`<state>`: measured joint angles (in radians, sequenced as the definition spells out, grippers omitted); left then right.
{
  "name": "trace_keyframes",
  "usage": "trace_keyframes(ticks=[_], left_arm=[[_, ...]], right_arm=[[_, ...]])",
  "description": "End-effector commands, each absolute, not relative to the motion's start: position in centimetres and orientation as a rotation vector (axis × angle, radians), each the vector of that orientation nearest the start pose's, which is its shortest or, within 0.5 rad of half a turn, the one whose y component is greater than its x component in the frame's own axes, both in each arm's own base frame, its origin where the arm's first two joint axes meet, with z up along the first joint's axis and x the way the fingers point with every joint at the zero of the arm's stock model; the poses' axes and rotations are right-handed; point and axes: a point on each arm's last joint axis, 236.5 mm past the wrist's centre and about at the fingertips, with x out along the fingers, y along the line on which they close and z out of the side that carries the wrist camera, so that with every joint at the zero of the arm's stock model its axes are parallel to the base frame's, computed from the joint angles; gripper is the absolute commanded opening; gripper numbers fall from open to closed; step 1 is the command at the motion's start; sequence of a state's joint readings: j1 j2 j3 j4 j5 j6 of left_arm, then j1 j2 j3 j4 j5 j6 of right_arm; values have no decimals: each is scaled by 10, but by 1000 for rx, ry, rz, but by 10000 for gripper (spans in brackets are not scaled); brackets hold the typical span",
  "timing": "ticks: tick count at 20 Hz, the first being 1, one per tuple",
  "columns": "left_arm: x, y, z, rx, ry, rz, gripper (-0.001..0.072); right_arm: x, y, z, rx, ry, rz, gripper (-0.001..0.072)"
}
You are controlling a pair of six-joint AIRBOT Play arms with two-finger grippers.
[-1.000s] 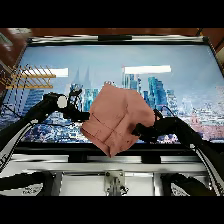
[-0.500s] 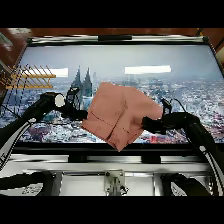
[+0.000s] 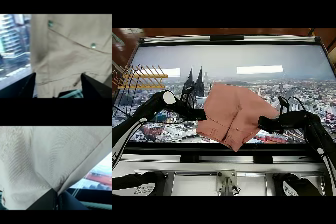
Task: Fold the shirts.
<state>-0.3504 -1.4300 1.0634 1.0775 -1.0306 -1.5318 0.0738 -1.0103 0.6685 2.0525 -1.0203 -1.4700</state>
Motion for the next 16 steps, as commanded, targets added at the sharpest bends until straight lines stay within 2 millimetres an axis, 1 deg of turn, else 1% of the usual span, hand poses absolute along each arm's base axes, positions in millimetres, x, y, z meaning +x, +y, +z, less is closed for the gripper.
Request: trace_keyframes(ticks=[1,2,4,5,7,8,9,10,11,16], left_arm=[[322,-243,-53,-229,1442,-570,649],[320,-241,-63,-204,1464,-560,648],[320,-227,-82,-148,1502,-516,648],[322,-220,-86,-137,1505,-494,648],[333,-212,-78,-150,1470,-476,637],[339,-208,-75,-155,1453,-468,582],[341,-203,-75,-142,1451,-458,582],[339,-201,-78,-131,1463,-456,586],[335,-202,-80,-124,1479,-465,615],[318,-222,-89,-64,1514,-519,595]], right_arm=[[276,114,-40,528,1366,168,74],[276,114,-40,529,1368,168,74],[273,115,-40,527,1382,171,74],[269,115,-41,525,1395,174,74],[266,116,-41,514,1409,184,74],[266,116,-41,514,1409,185,74],[266,116,-41,515,1408,184,74],[267,116,-41,515,1404,184,74],[267,115,-41,515,1401,183,74],[268,115,-41,516,1397,182,74]])
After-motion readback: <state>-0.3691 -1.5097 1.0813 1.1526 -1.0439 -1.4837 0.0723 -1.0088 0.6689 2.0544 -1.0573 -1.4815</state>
